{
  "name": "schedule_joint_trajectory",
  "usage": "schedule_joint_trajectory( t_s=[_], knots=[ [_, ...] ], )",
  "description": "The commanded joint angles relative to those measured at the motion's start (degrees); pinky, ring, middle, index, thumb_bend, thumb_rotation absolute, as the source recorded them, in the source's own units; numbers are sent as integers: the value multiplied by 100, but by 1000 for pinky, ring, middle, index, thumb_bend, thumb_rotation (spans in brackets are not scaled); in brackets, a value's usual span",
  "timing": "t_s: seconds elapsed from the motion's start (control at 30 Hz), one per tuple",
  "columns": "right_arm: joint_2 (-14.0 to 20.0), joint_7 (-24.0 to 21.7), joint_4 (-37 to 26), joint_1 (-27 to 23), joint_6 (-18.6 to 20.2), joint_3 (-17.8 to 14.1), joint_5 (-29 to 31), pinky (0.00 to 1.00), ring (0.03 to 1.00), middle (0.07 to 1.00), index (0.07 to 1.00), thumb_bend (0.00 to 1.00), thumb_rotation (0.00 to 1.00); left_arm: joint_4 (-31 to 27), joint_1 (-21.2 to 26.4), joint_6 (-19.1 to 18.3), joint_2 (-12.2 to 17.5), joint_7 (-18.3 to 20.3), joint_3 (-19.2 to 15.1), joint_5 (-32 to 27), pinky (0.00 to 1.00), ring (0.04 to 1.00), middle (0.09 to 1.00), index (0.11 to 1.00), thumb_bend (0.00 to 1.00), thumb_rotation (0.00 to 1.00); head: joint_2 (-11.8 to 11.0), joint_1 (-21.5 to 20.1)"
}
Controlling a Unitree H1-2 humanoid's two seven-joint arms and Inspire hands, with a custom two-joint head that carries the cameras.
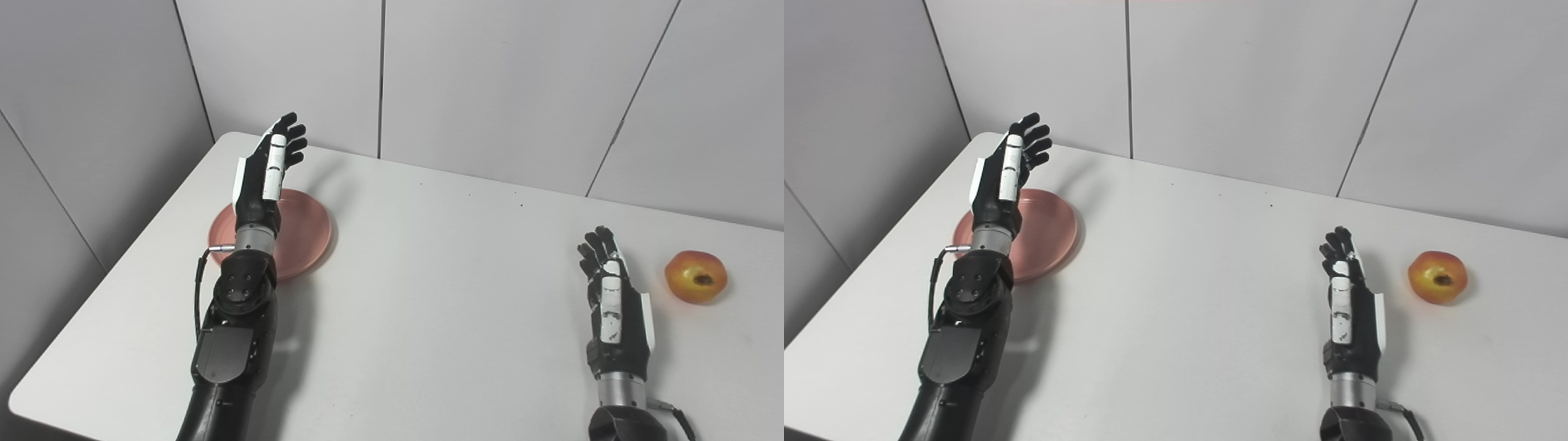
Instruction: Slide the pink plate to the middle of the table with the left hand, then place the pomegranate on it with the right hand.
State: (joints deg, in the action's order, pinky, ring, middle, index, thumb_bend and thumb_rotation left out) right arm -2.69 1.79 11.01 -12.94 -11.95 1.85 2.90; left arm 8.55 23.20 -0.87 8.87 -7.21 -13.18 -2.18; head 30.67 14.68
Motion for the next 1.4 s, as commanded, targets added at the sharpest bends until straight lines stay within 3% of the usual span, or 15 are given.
schedule_joint_trajectory(
  t_s=[0.0, 0.3, 0.77, 1.17, 1.37],
  knots=[
    [90, -81, 257, 194, -230, -63, 10, 959, 907, 911, 914, 580, 954, -98, 275, 228, 171, -93, -47, 81, 815, 809, 822, 802, 536, 1000, 7, 7],
    [94, -107, 252, 175, -208, -71, 14, 963, 910, 914, 917, 603, 964, -13, 275, -54, 365, -214, -261, -16, 908, 839, 828, 804, 554, 1000, -2, 21],
    [107, -149, 256, 178, -210, -106, 80, 964, 910, 915, 918, 604, 946, 105, 164, 98, 758, -75, -506, -168, 764, 782, 796, 787, 547, 1000, -27, 81],
    [132, -169, 258, 176, -182, -119, 46, 966, 907, 910, 914, 604, 958, 69, -123, 63, 1248, 190, -596, -372, 740, 784, 801, 784, 513, 1000, -19, 127],
    [147, -183, 272, 170, -197, -115, 32, 966, 907, 910, 914, 620, 965, 186, -214, 53, 1404, 234, -662, -396, 738, 778, 787, 776, 552, 1000, -15, 139]
  ],
)
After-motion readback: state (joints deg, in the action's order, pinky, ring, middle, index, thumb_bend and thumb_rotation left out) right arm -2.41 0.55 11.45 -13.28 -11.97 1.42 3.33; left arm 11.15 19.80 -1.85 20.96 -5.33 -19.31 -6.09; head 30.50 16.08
